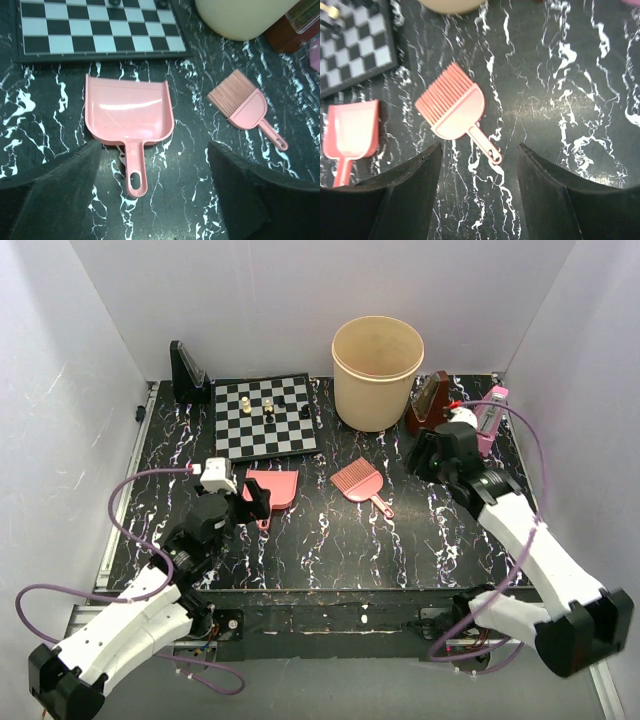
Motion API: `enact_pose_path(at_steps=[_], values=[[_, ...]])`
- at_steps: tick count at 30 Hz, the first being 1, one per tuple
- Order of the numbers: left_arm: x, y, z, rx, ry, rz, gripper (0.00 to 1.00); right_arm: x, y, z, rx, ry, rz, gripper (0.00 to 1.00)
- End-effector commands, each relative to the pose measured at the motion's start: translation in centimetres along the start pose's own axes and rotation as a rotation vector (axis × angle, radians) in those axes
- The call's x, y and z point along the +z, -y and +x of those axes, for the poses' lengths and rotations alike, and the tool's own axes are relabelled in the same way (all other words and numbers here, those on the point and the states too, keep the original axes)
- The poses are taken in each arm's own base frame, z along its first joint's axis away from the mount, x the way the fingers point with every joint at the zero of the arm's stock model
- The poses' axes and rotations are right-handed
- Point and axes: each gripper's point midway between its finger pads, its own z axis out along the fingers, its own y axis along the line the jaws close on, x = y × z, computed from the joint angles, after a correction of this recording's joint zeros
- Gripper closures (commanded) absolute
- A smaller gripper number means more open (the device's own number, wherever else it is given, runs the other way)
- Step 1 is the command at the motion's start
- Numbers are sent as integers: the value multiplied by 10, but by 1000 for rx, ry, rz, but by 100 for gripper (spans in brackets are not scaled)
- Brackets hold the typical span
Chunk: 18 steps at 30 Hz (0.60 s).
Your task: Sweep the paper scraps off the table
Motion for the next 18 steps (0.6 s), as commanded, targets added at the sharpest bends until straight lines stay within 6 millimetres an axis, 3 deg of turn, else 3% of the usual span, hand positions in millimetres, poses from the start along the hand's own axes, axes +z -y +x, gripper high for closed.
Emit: enact_pose_path(at_steps=[1,4,9,14,18], values=[[-23,7,-48,-44,132,31,2,-45,4,-37,3,239,-63,32],[-39,-7,-74,-87,209,-41,2,-80,1,-54,6,394,-151,27],[-58,-19,-106,-187,297,-109,2,-131,12,-72,24,584,-195,20],[-61,-31,-107,-245,299,-189,2,-164,26,-76,59,691,-208,18],[-63,-36,-102,-243,293,-206,2,-175,39,-72,80,723,-182,18]])
